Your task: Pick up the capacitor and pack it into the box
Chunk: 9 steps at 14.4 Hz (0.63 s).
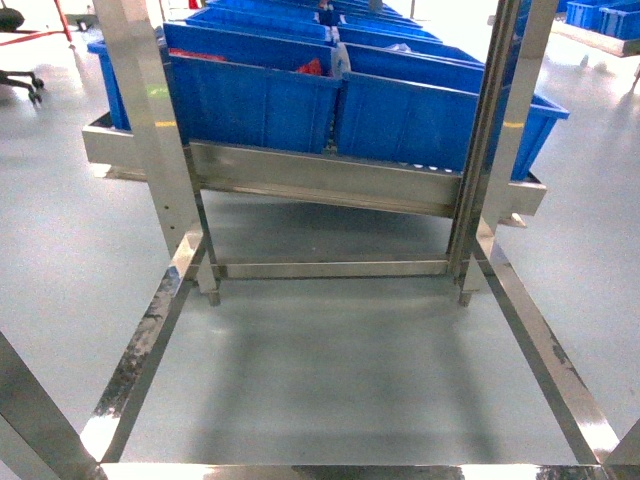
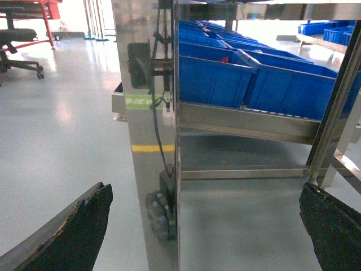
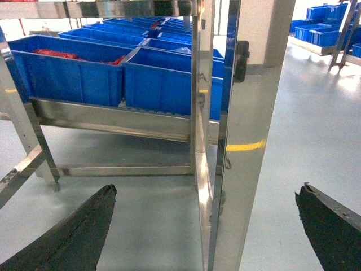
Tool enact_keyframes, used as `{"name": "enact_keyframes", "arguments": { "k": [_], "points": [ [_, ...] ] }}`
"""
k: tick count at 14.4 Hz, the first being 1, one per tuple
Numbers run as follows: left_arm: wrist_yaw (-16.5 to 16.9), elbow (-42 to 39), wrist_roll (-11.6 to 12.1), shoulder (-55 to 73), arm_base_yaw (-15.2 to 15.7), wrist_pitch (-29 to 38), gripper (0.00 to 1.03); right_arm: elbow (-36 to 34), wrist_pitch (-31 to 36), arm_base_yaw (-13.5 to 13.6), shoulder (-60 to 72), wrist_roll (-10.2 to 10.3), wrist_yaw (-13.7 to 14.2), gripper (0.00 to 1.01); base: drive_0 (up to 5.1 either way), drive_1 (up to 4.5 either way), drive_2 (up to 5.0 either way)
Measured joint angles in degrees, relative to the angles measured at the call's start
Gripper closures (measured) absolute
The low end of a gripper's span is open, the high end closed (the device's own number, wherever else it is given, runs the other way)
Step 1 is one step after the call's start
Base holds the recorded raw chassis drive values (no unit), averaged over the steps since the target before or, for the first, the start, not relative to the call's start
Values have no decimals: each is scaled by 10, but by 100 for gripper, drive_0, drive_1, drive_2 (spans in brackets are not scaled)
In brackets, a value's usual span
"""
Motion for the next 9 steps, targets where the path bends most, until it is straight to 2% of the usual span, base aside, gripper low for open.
{"name": "enact_keyframes", "arguments": {
  "k": [9],
  "points": [
    [0, 0, 0, 0, 0, 0, 5, 0, 0, 0, 0, 0, 0, 3, 0, 0, 0]
  ]
}}
